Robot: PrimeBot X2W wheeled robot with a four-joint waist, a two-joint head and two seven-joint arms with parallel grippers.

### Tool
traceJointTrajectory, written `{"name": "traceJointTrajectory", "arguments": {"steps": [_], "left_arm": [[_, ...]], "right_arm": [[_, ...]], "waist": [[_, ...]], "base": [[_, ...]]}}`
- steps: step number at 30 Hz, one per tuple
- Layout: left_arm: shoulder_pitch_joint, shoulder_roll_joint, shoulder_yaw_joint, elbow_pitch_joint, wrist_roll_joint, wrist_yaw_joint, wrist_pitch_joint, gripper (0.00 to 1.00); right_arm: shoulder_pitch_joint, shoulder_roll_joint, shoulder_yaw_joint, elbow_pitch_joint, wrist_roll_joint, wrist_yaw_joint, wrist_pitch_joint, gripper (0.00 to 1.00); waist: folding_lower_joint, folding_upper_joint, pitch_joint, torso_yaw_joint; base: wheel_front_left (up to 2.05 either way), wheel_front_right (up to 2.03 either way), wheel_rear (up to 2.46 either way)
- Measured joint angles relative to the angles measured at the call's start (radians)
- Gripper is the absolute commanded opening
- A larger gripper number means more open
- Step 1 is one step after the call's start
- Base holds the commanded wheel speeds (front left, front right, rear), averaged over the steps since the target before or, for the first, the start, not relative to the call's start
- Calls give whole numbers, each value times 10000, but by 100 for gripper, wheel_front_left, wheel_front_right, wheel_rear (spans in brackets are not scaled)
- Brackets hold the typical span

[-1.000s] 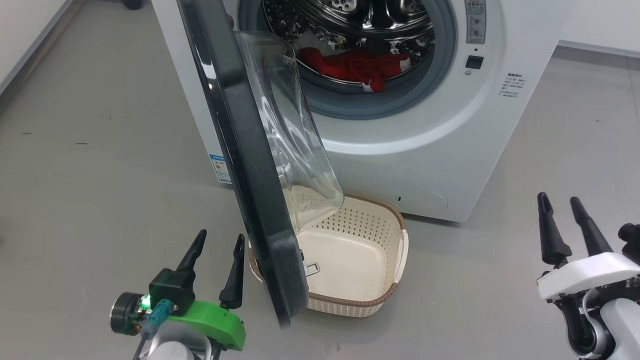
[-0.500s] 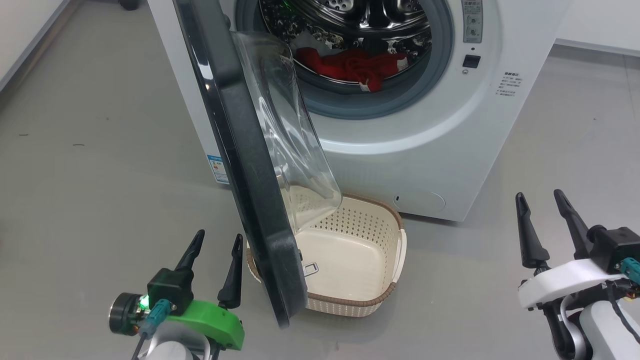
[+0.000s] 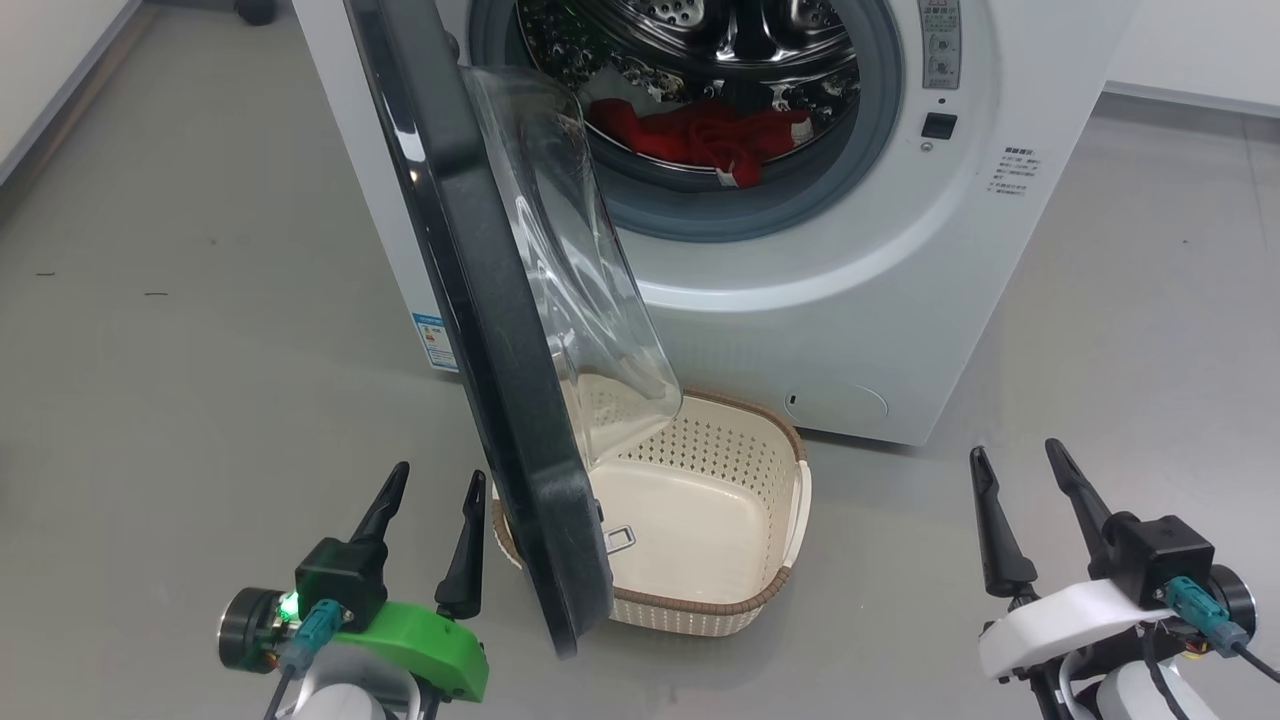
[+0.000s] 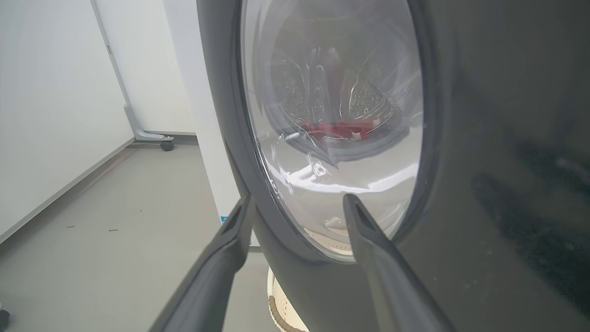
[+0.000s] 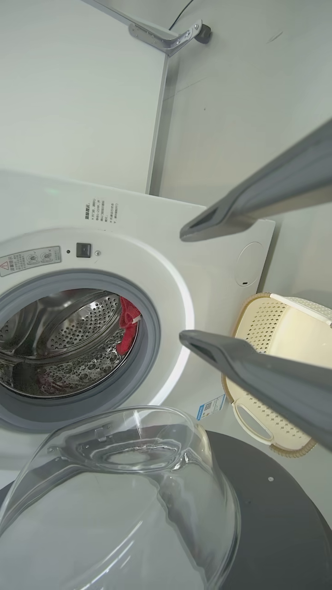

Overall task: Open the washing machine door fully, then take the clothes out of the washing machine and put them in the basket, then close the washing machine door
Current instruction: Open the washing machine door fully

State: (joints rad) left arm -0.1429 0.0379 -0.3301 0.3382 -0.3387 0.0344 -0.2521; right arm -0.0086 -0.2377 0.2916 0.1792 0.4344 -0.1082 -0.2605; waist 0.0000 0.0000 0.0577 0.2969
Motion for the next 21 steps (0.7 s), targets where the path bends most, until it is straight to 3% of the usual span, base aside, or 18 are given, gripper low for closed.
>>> {"name": "traceJointTrajectory", "arguments": {"steps": [21], "left_arm": [[2,0,-8,33,0,0,0,100]], "right_arm": [[232,614,-301,-107,-686,46,2,100]], "waist": [[0,0,23,-7]], "base": [[0,0,0]]}}
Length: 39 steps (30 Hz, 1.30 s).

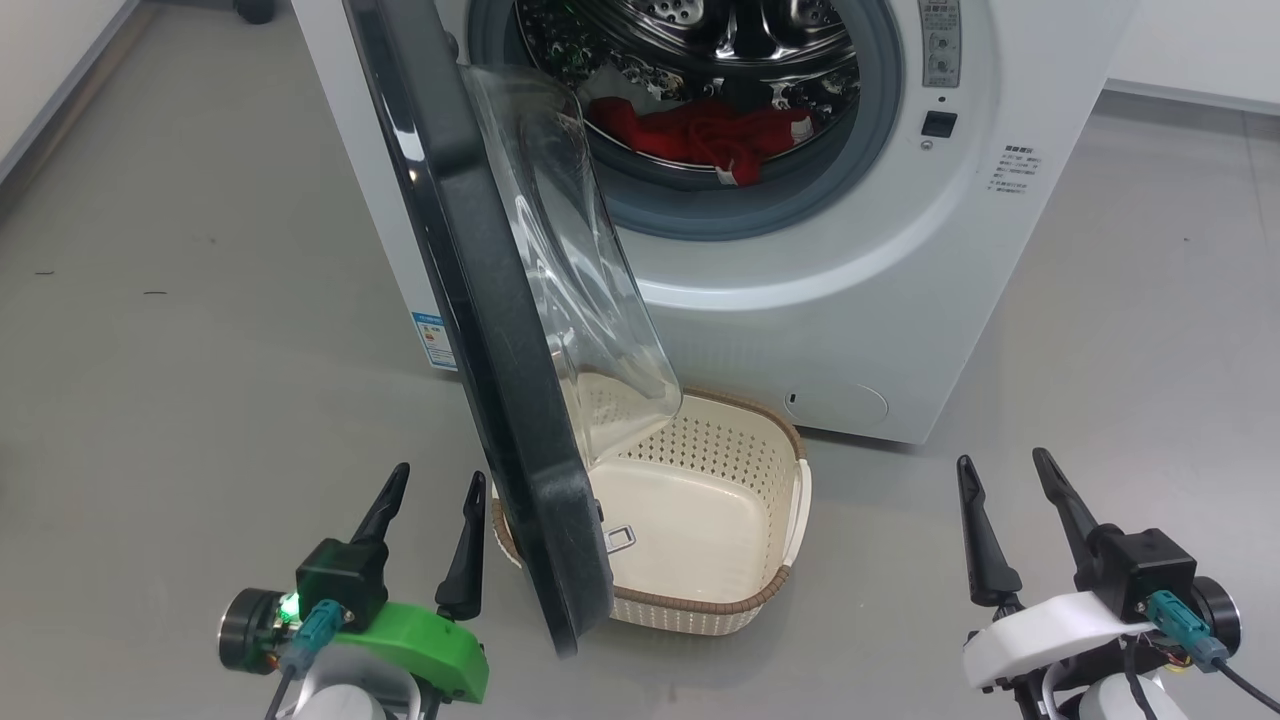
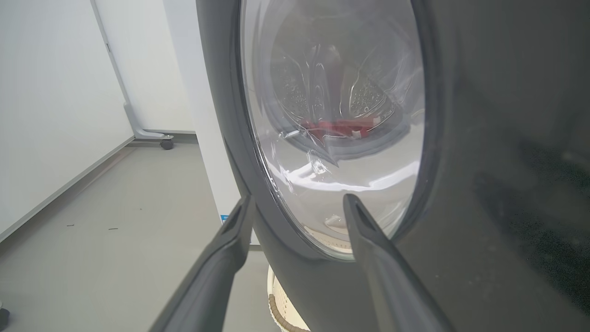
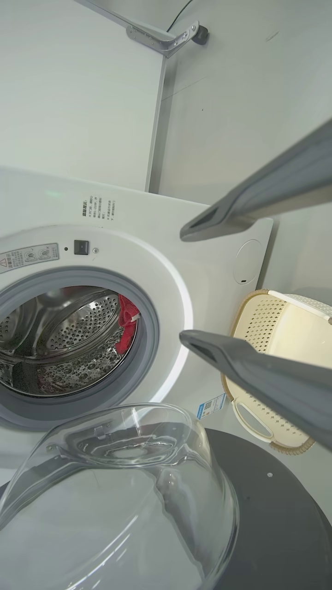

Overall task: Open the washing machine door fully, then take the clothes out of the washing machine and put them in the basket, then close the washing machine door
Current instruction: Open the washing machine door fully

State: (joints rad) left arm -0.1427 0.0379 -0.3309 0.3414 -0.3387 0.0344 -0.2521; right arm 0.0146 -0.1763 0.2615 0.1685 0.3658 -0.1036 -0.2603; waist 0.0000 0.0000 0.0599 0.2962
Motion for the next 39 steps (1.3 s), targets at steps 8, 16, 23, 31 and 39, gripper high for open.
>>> {"name": "traceJointTrajectory", "arguments": {"steps": [8,16,23,31,39], "left_arm": [[2,0,-42,79,-4,0,0,0],[3,0,-27,174,-2,48,0,0],[1,-2,257,36,-2,134,0,0],[-34,77,777,-610,94,259,0,0],[-631,159,1523,-2537,290,412,-6,0]], "right_arm": [[152,163,-207,0,-96,142,-2,100],[153,293,-374,2,-238,255,0,100],[167,445,-527,6,-357,408,-2,100],[264,564,-673,35,-445,514,-2,100],[360,685,-821,81,-562,617,0,100]], "waist": [[0,0,-11,18],[0,0,-18,45],[0,0,-49,85],[0,0,-110,118],[0,0,-174,154]], "base": [[0,0,0],[0,0,0],[0,0,0],[0,0,0],[0,0,0]]}}
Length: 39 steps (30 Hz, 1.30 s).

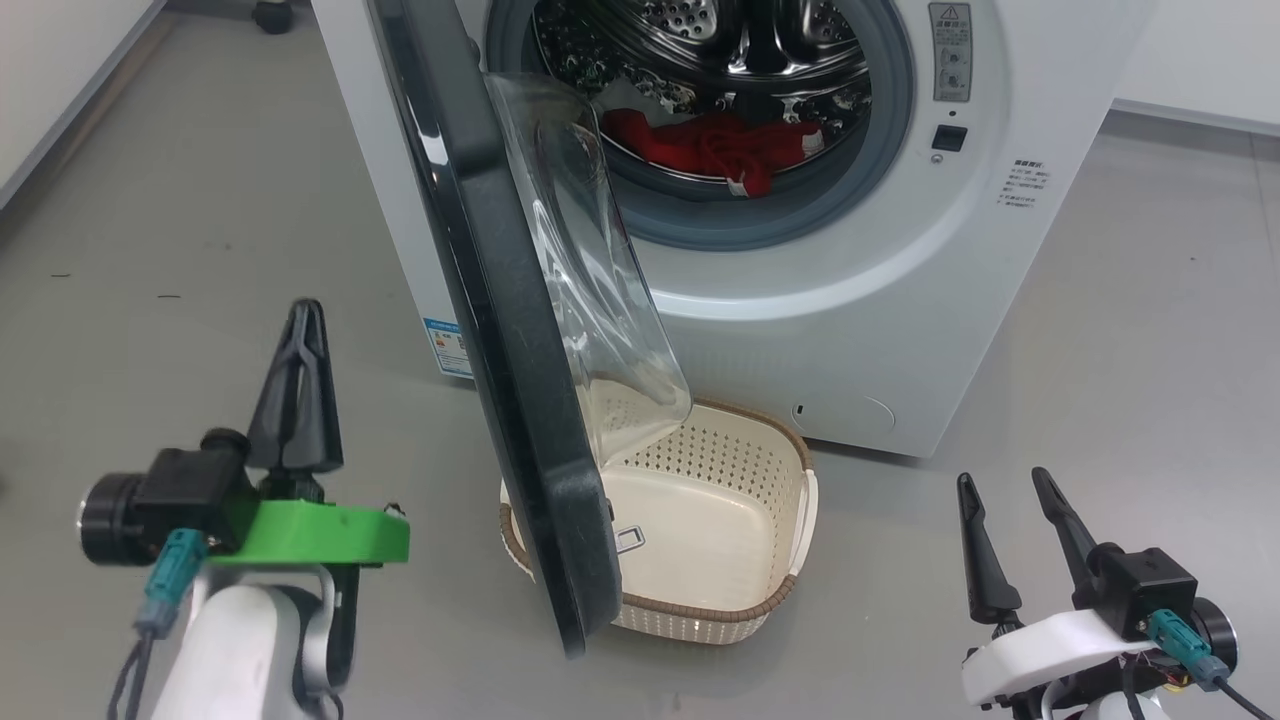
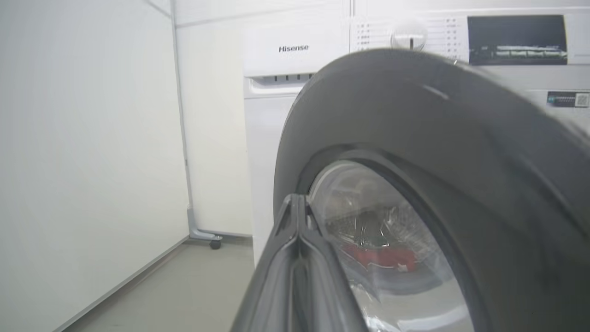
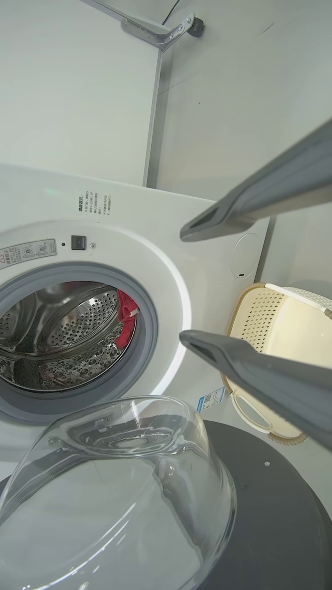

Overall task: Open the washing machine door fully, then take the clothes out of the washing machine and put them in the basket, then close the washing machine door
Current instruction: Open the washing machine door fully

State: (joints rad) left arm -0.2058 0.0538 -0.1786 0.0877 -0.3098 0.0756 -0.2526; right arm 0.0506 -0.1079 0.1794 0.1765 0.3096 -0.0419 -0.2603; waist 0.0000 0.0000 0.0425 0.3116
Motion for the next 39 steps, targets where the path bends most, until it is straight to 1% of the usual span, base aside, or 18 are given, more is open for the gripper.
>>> {"name": "traceJointTrajectory", "arguments": {"steps": [4,8,19,22,29,34,39], "left_arm": [[-263,-8,173,-1156,299,0,-42,0],[-383,-31,92,-2253,414,-19,-50,0],[-363,-69,-1122,-4307,270,-575,-54,0],[-247,-75,-1664,-4598,90,-746,-54,0],[342,-71,-2894,-4805,-407,-1135,17,0],[722,-67,-3659,-4763,-692,-1323,545,0],[1104,-52,-4297,-4389,-938,-1350,1206,0]], "right_arm": [[5,50,-65,8,-65,61,0,100],[7,92,-123,10,-117,142,0,100],[6,178,-244,12,-226,284,0,100],[5,199,-326,25,-251,316,0,100],[4,257,-368,86,-399,405,0,100],[1,313,-385,148,-407,454,0,100],[-10,334,-426,192,-495,516,0,100]], "waist": [[0,0,-1,15],[0,0,19,23],[0,0,156,0],[0,0,206,7],[0,0,277,26],[0,0,316,27],[0,0,402,9]], "base": [[0,0,0],[0,0,0],[0,0,0],[0,0,0],[0,0,0],[0,0,0],[0,0,0]]}}
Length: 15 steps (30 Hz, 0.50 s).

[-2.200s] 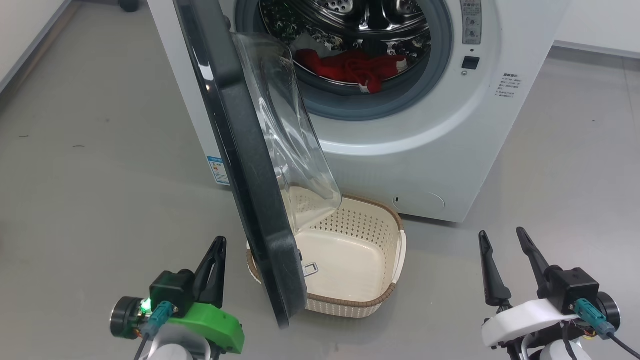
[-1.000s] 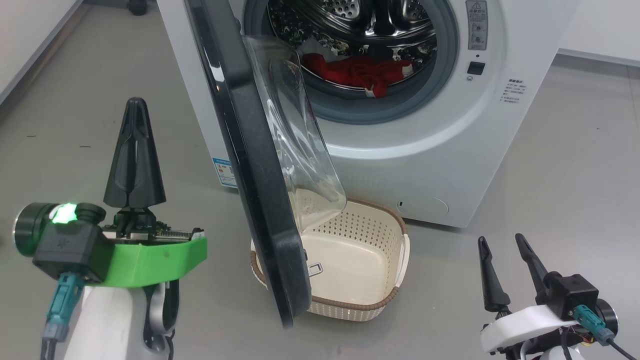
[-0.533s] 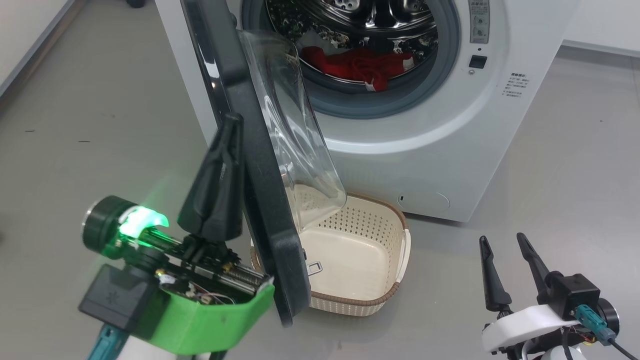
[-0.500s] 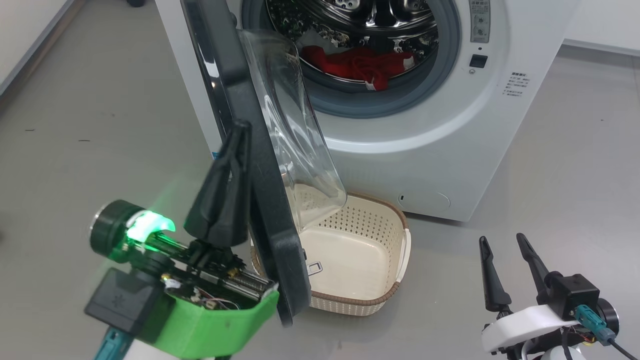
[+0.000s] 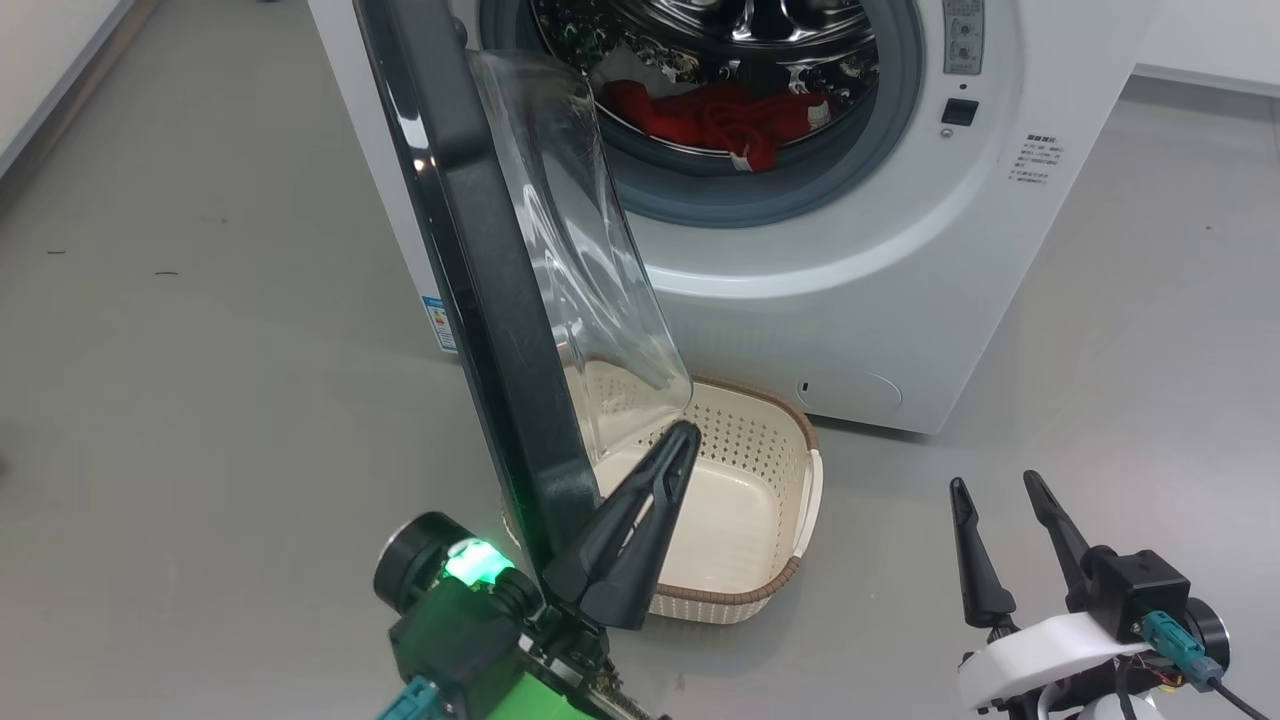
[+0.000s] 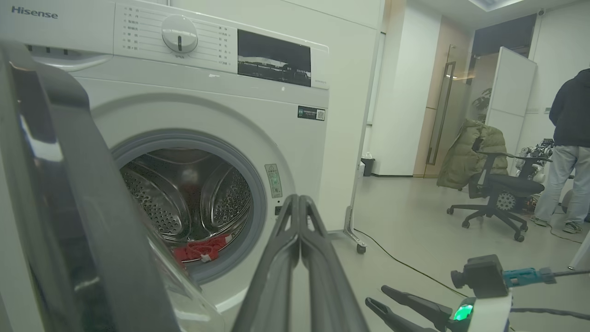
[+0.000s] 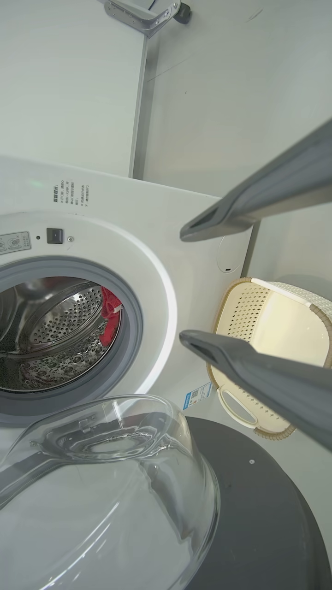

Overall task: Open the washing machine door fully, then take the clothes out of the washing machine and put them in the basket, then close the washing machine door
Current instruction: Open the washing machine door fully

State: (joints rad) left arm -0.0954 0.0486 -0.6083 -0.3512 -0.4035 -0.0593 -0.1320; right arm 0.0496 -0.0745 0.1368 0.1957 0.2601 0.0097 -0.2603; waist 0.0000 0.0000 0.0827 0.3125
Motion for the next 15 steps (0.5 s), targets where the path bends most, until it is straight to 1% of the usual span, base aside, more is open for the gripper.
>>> {"name": "traceJointTrajectory", "arguments": {"steps": [2,10,15], "left_arm": [[194,4,-150,249,-19,0,236,0],[552,23,-339,1049,-58,61,894,0],[635,50,-267,1551,-42,314,1218,0]], "right_arm": [[-2,15,-4,10,-4,69,0,100],[-13,50,-104,56,-77,100,0,100],[-20,86,-203,94,-88,173,0,100]], "waist": [[0,0,28,-16],[0,0,95,-104],[0,0,125,-145]], "base": [[0,0,0],[0,0,0],[0,0,0]]}}
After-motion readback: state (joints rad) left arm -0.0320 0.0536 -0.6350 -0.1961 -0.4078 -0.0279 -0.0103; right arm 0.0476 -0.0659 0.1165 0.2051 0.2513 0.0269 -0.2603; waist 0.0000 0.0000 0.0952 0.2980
